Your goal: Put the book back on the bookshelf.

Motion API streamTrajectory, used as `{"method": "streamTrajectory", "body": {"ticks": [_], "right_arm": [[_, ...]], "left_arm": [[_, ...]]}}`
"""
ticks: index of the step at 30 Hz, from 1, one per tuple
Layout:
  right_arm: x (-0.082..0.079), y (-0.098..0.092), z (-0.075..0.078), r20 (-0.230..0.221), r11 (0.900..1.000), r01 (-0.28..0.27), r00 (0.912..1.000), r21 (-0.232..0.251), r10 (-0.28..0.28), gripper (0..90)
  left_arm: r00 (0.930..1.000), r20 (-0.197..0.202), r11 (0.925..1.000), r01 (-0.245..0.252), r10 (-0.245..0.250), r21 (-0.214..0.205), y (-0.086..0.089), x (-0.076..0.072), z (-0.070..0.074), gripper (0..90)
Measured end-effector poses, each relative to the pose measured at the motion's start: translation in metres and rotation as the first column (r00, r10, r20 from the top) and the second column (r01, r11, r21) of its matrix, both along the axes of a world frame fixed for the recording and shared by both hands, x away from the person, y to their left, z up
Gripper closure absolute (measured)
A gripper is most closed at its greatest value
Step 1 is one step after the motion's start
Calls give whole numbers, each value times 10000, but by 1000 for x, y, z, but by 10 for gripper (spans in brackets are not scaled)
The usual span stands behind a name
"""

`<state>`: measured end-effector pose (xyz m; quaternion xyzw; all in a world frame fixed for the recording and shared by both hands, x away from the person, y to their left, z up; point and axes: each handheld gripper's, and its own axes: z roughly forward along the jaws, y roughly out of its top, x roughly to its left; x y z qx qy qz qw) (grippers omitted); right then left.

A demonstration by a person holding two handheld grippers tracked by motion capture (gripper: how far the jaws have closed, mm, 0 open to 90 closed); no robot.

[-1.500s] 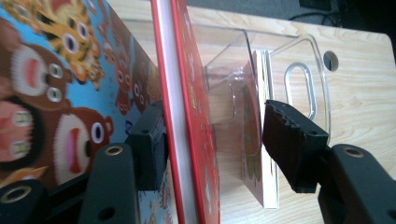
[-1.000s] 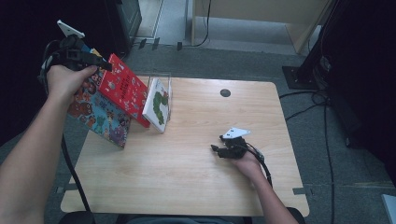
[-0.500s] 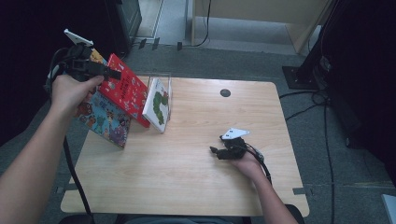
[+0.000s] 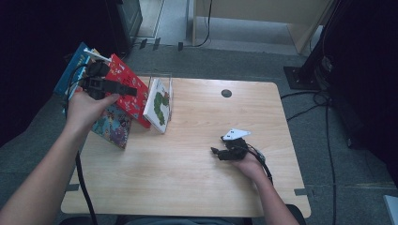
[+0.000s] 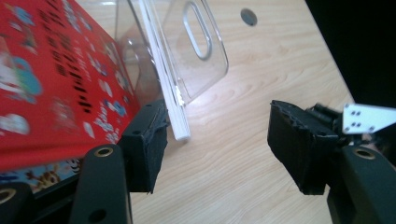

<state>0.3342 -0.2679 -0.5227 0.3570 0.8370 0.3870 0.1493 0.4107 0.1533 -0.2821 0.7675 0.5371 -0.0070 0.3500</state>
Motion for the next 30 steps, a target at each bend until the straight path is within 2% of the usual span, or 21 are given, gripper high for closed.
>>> {"method": "streamTrajectory", "body": {"ticks": [3, 8, 16, 20, 23, 28, 30], "right_arm": [[0, 0, 0, 2, 10000, 1, 10000, -3, -1, 323], [0, 0, 0, 8, 10000, 5, 10000, -6, -5, 320], [0, 0, 0, -4, 10000, 13, 10000, 4, -13, 320], [0, 0, 0, 9, 10000, 4, 10000, 5, -4, 320], [0, 0, 0, 10, 10000, 22, 10000, 3, -22, 318], [0, 1, 0, 1, 10000, 25, 10000, -6, -25, 315], [0, 1, 0, 2, 10000, 23, 10000, -6, -23, 315]], "left_arm": [[9999, -32, 9997, 164, -164, -157, -7, -8, -9, 385], [9989, 25, 9989, 461, -461, 47, -19, -23, -29, 383], [9946, -166, 9947, 1023, -1024, -61, -36, -46, -72, 381], [9878, -261, 9880, 1540, -1537, 113, -45, -54, -97, 374], [9852, -544, 9867, 1623, -1622, -34, -50, -59, -120, 374], [9798, -850, 9807, 1864, -1811, 593, -60, -67, -157, 371], [9755, -1054, 9793, 1983, -1931, 410, -63, -69, -170, 370]]}}
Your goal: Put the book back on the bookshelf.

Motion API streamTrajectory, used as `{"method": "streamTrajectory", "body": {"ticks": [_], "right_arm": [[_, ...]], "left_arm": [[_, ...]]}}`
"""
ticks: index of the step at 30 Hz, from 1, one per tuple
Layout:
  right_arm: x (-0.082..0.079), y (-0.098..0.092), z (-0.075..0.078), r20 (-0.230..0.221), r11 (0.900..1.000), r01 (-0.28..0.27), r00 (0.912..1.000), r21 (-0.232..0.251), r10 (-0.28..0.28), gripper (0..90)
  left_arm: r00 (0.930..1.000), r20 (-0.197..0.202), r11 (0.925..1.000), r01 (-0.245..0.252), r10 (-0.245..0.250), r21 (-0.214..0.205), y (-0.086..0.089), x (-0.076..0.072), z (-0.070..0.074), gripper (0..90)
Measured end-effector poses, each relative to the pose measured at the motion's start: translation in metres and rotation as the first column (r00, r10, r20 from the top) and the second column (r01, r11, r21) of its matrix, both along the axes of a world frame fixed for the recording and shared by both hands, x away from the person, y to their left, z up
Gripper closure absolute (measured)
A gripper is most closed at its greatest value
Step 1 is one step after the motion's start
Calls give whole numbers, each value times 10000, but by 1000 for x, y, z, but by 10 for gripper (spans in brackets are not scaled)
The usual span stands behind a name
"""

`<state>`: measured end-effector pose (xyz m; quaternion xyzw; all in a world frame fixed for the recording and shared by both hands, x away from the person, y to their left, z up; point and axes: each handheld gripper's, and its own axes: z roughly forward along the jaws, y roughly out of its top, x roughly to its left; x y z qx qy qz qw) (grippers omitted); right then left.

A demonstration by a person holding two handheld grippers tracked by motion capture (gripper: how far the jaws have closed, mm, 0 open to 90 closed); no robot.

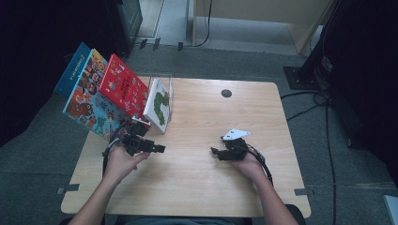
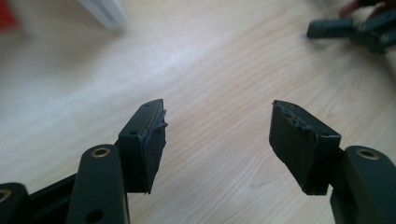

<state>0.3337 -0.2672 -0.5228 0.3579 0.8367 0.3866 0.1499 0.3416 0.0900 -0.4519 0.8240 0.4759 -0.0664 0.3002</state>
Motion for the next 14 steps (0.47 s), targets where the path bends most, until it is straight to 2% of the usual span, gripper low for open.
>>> {"method": "streamTrajectory", "body": {"ticks": [3, 5, 7, 11, 14], "right_arm": [[0, 0, 0, 2, 10000, 2, 10000, 2, -2, 313], [0, 0, 0, 7, 10000, -13, 10000, -1, 13, 311], [0, 0, 0, 6, 10000, -46, 10000, -6, 46, 303], [0, 0, 0, -19, 10000, -86, 10000, -16, 86, 298], [1, 1, 0, -18, 10000, -92, 10000, -16, 92, 296]], "left_arm": [[9997, -255, 9998, 12, -17, -191, -3, -3, -18, 368], [9994, -350, 10000, 20, -23, -82, -3, -3, -26, 369], [9995, -309, 10000, 38, -37, 30, -3, -3, -30, 368], [9999, -153, 10000, -25, 24, -72, 0, -4, -32, 368], [9997, -241, 9999, -69, 66, -125, 2, -3, -33, 368]]}}
